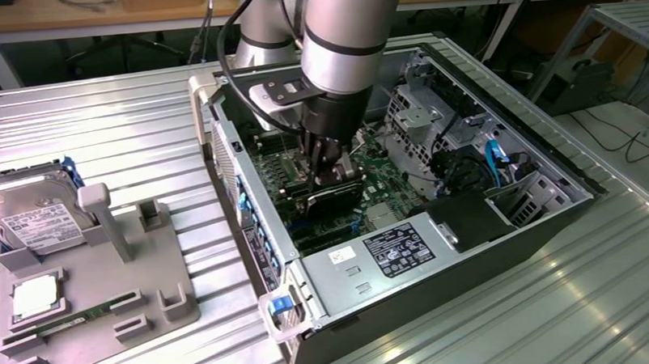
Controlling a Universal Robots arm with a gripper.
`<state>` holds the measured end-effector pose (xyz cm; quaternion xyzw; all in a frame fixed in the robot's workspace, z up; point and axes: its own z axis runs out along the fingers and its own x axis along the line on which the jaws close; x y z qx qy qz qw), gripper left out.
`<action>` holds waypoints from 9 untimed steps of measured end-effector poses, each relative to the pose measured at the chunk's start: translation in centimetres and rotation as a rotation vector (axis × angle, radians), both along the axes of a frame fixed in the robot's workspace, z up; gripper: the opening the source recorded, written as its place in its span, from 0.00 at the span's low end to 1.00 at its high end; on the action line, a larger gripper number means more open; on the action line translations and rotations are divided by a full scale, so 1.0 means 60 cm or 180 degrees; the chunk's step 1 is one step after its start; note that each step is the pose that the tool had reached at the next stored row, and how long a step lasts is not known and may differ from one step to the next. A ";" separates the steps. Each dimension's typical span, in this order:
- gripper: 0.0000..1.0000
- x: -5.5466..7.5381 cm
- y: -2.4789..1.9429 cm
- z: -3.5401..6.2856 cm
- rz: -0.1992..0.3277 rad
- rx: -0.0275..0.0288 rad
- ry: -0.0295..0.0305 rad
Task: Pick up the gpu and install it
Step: 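Press down on the gpu until it lock into place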
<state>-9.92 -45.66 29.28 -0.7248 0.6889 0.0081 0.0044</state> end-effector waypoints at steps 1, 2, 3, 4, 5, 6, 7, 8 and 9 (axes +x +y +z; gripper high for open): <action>0.11 -0.002 0.0000 0.000 0.0024 0.0000 0.0000; 0.11 -0.005 -0.0001 0.000 0.0032 -0.0001 0.0000; 0.11 -0.010 -0.0001 -0.001 0.0033 0.0000 0.0001; 0.11 -0.018 0.0001 -0.002 0.0032 -0.0001 0.0004; 0.11 -0.018 0.0000 -0.003 0.0029 -0.0006 0.0011; 0.11 -0.017 0.0000 -0.003 0.0028 -0.0008 0.0022; 0.11 -0.016 0.0000 -0.004 0.0028 -0.0008 0.0032; 0.11 -0.016 0.0001 -0.004 0.0028 -0.0007 0.0037; 0.11 -0.016 0.0001 -0.005 0.0027 -0.0008 0.0038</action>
